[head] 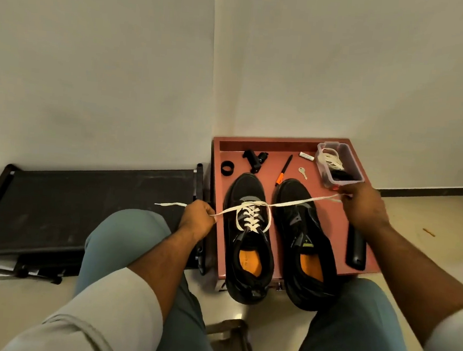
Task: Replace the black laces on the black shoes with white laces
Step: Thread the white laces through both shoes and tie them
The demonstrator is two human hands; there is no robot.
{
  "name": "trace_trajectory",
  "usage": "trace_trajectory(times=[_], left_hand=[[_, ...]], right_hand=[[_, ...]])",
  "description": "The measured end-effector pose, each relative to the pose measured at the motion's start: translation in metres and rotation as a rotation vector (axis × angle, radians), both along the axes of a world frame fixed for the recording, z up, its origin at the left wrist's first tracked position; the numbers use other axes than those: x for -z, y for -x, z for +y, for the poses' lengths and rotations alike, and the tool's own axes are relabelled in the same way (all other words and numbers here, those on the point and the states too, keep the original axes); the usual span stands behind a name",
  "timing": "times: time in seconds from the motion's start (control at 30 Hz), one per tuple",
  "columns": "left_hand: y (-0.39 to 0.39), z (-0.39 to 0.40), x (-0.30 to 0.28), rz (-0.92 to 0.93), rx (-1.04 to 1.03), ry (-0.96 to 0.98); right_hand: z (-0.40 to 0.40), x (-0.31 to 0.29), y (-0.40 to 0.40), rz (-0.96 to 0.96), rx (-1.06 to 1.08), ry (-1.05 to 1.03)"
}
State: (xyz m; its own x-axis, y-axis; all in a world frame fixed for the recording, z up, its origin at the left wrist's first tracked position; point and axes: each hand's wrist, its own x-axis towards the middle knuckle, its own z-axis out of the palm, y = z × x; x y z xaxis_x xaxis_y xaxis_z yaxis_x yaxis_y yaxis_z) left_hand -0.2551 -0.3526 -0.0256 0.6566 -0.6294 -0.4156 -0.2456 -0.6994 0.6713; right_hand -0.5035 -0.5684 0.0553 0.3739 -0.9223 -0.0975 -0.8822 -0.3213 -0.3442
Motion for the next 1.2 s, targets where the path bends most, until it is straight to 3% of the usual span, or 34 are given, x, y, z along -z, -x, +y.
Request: trace_trajectory(times=[0.1, 0.2, 0.3, 0.43, 0.5, 0.6, 0.77, 0.83, 0.9, 1.0, 1.1, 1.2], left_hand=[[0.003, -0.001, -0.011, -0.064, 0.060, 0.009], [0.016, -0.003, -0.021, 0.172, 0.092, 0.161], [0.022, -0.007, -0.020, 0.270, 0.092, 0.194], [0.023, -0.008, -0.021, 0.246, 0.010, 0.197], [0.019, -0.007, -0.031, 0.254, -0.066, 0.232], [0.010, 0.011, -0.054, 0.174, -0.126, 0.261], [0.020, 0.063, -0.068, 0.012, -0.032, 0.056], [0.034, 0.061, -0.073, -0.193, 0.030, 0.100], [0.052, 0.054, -0.078, -0.254, 0.072, 0.150], [0.075, 0.045, -0.061, -0.024, 0.117, 0.054], [0.079, 0.037, -0.039, 0.136, 0.019, 0.050], [0.080, 0.028, -0.032, 0.333, -0.145, 0.147]], right_hand=[[0.020, 0.007, -0.018, 0.031, -0.232, -0.009], [0.053, 0.021, -0.055, -0.065, -0.450, -0.115], [0.079, 0.035, -0.082, -0.142, -0.401, -0.326], [0.082, 0.042, -0.084, -0.236, -0.227, -0.293], [0.078, 0.032, -0.073, -0.206, -0.244, -0.223], [0.082, 0.005, -0.035, -0.201, -0.252, -0.089], [0.107, 0.002, 0.022, -0.196, -0.148, -0.045], [0.120, 0.009, 0.020, -0.315, -0.101, -0.077], [0.138, 0.013, 0.009, -0.447, -0.052, -0.128], [0.165, 0.020, -0.014, -0.601, 0.087, -0.359], [0.169, 0.036, -0.031, -0.648, 0.254, -0.483], [0.162, 0.044, -0.049, -0.836, 0.461, -0.689]])
